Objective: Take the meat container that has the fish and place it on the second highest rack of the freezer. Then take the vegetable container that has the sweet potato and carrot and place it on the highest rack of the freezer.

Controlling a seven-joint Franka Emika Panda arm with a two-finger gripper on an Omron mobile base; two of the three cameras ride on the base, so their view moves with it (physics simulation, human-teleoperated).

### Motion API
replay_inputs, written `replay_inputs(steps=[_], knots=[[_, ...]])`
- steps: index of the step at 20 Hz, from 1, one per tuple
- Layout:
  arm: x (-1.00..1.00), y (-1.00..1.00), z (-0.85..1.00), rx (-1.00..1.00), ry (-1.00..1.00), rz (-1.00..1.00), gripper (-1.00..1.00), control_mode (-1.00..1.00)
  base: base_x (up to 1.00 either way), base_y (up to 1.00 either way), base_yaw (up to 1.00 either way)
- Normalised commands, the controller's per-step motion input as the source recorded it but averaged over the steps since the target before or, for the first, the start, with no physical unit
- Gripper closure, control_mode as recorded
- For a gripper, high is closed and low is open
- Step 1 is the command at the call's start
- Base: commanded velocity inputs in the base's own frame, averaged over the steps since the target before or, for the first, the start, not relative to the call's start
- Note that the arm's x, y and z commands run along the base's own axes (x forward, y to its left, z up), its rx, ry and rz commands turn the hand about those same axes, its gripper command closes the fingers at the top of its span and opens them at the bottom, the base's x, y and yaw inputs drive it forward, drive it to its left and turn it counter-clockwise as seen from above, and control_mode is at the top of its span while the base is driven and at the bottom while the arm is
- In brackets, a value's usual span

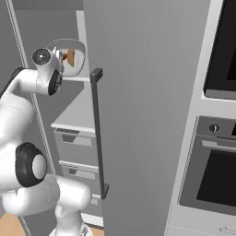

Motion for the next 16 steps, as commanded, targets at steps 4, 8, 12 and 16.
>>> replay_inputs(steps=[4,8,12,16], knots=[[0.79,0.0,0.0,0.02,0.09,0.0,1.0,-1.0,0.0,0.0,0.0],[0.75,0.04,0.0,0.0,0.09,0.0,1.0,-1.0,0.0,0.0,0.0],[0.62,0.03,0.0,0.0,0.04,0.0,1.0,-1.0,0.0,0.0,0.0],[0.53,0.08,0.0,0.0,0.0,-0.01,1.0,-1.0,0.0,0.0,0.0]])
